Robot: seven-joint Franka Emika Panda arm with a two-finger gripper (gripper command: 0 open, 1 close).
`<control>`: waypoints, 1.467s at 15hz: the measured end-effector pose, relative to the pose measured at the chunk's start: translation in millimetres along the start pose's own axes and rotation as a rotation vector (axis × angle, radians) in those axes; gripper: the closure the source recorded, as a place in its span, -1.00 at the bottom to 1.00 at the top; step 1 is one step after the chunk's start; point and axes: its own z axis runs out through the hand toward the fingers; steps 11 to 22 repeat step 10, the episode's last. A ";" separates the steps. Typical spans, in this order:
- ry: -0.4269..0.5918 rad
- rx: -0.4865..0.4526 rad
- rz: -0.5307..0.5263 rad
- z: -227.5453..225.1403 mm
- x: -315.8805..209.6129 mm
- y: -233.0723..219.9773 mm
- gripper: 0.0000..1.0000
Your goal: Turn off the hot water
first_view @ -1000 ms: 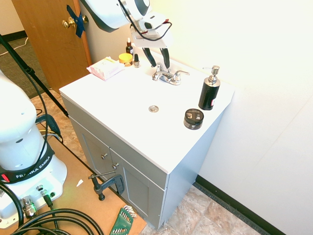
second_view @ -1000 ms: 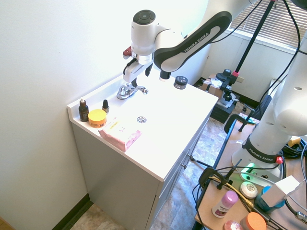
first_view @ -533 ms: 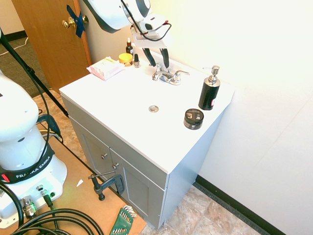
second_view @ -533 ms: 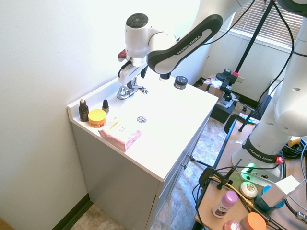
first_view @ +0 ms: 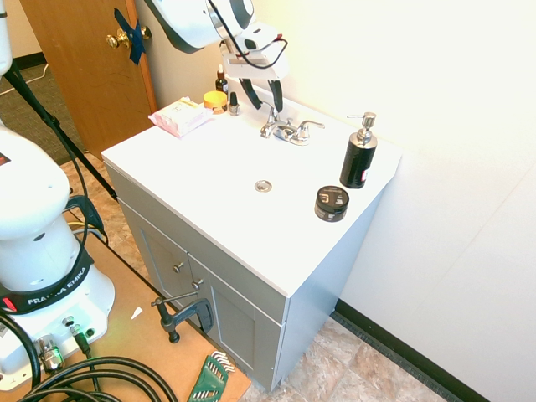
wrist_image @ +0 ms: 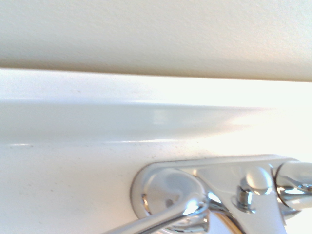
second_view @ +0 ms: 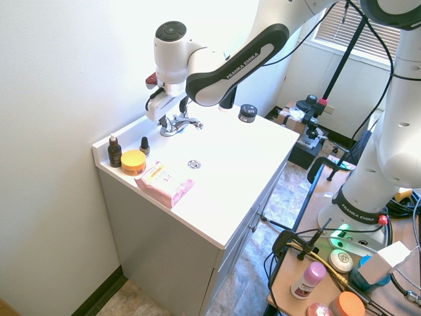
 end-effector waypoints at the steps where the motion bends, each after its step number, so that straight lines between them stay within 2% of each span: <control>1: -0.004 -0.009 0.001 0.4 -1.6 -3.9 -1.00; 6: -0.032 -0.004 0.042 -10.5 11.5 9.7 -1.00; 10: -0.092 -0.004 0.057 -32.8 7.9 65.2 -1.00; 22: -0.092 -0.004 0.057 -32.8 7.9 65.2 -1.00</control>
